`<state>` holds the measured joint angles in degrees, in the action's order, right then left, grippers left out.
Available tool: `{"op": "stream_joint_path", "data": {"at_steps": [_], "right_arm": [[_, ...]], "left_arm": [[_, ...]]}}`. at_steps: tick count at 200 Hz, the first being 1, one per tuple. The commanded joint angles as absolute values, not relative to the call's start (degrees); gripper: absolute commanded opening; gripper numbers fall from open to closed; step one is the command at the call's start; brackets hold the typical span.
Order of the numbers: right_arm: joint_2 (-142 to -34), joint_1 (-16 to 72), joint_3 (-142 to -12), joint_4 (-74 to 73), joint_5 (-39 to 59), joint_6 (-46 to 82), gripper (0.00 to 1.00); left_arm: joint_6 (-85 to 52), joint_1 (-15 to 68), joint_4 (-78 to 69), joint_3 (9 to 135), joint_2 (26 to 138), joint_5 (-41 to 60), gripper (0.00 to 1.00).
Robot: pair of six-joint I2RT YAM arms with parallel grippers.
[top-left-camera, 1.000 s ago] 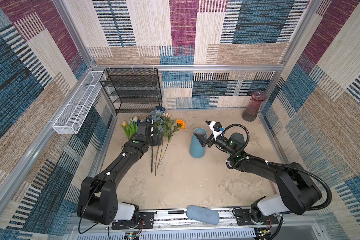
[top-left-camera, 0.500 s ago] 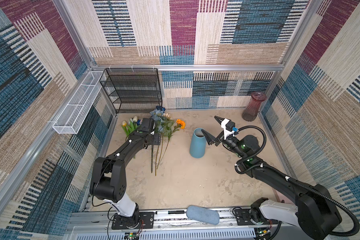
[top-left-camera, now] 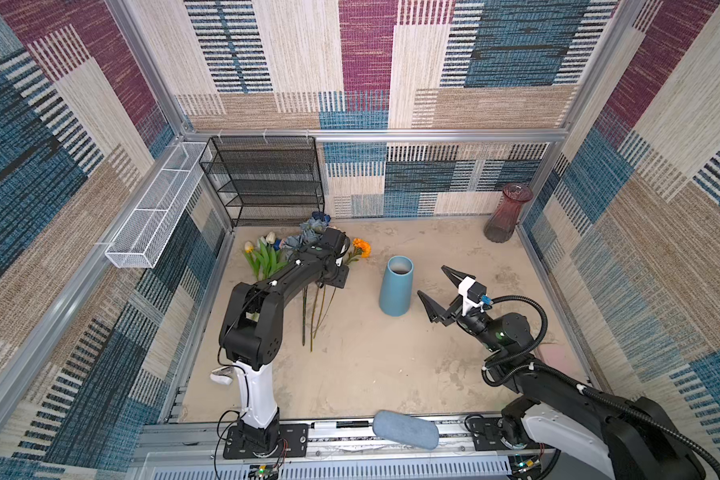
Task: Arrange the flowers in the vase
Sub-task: 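Grasp the orange marigold stem with the left gripper, then lift the orange marigold upright and carry it over the light-blue vase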
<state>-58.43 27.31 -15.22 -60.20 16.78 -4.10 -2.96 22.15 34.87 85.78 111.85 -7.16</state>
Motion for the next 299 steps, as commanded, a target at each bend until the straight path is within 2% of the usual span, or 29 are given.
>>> {"op": "stream_joint_path", "data": {"at_steps": [1, 10, 21, 117, 160, 198, 254, 299], "right_arm": [[-59.8, 27.8, -14.5, -66.9, 17.1, -2.9, 0.92], [-60.0, 28.3, -14.4, -66.7, 17.2, -3.0, 0.92], [-59.9, 28.6, -13.9, -67.3, 17.0, -2.8, 0.91], [-57.7, 29.0, -11.8, -68.3, 14.9, -3.6, 0.92], [-56.2, 29.0, -11.2, -68.6, 13.7, -3.9, 0.92], [-55.6, 29.0, -10.6, -68.7, 12.2, -3.9, 0.92], [-55.0, 29.0, -10.5, -68.2, 11.1, -4.2, 0.92], [-55.1, 29.0, -9.9, -69.0, 9.6, -4.3, 0.92]], "left_arm": [[-1.5, 22.3, 37.8, 88.2, 114.3, -6.2, 0.59], [-1.3, 22.4, 38.2, 89.4, 115.5, -6.2, 0.58], [-1.0, 22.4, 39.1, 90.9, 117.0, -6.0, 0.5], [-1.3, 22.5, 41.9, 95.3, 125.9, -6.0, 0.42], [-1.2, 22.6, 42.7, 96.0, 126.7, -5.8, 0.17], [-1.9, 23.1, 42.7, 95.6, 125.2, -4.7, 0.0], [-4.4, 23.5, 42.2, 93.9, 120.1, -3.3, 0.0], [-5.7, 24.5, 38.6, 91.5, 109.3, 1.1, 0.0]]}}
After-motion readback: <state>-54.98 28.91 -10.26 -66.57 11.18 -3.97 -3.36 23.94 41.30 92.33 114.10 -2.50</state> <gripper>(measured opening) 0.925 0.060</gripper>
